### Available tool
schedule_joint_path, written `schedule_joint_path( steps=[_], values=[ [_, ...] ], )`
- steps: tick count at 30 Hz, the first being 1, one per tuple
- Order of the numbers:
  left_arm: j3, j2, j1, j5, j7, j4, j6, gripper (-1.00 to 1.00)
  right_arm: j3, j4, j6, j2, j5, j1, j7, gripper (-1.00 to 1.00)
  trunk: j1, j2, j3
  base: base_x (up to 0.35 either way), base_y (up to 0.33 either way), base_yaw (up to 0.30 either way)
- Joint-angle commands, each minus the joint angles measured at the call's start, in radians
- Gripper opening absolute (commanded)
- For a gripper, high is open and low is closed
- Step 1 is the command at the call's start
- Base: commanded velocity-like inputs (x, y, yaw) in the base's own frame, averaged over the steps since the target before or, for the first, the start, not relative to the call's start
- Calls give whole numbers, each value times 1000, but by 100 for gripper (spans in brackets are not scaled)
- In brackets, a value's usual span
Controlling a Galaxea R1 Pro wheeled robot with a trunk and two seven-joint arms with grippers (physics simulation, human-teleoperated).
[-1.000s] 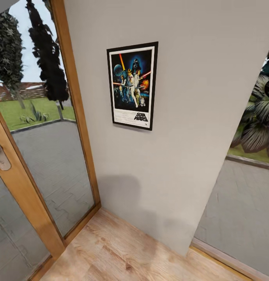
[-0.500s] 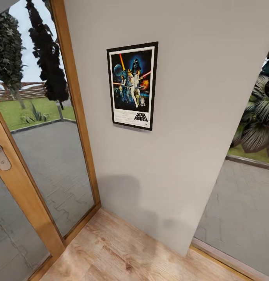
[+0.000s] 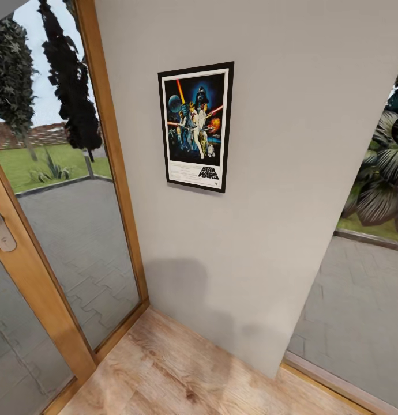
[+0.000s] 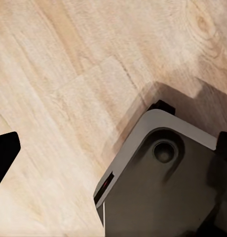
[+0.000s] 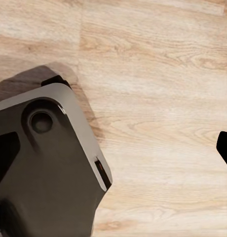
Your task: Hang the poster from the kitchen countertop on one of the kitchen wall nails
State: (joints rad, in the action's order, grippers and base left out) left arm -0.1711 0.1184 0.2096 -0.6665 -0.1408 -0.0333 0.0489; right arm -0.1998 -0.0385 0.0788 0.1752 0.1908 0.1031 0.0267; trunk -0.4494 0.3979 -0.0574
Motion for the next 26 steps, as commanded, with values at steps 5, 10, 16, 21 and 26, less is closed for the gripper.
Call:
schedule_joint_path(
  steps=[5, 10, 16, 21, 26],
  values=[
    [-8, -1, 1, -9, -8, 0, 2, 100, -1, 1, 4, 0, 9, 1, 2, 100, -1, 2, -2, 0, 0, 0],
    [-8, -2, 1, -10, -8, 1, 2, 100, -2, 1, 4, -1, 10, 1, 2, 100, -1, 2, -2, 0, 0, 0],
    [-8, -2, 1, -10, -8, 1, 2, 100, -2, 0, 4, -2, 11, 1, 2, 100, -1, 2, -2, 0, 0, 0],
    [-8, -3, 1, -10, -8, 1, 2, 100, -2, 0, 4, -2, 12, 1, 2, 100, -1, 2, -2, 0, 0, 0],
    [-9, -3, 1, -10, -8, 0, 2, 100, -1, 0, 4, -2, 12, 1, 2, 100, -1, 2, -2, 0, 0, 0]
  ],
)
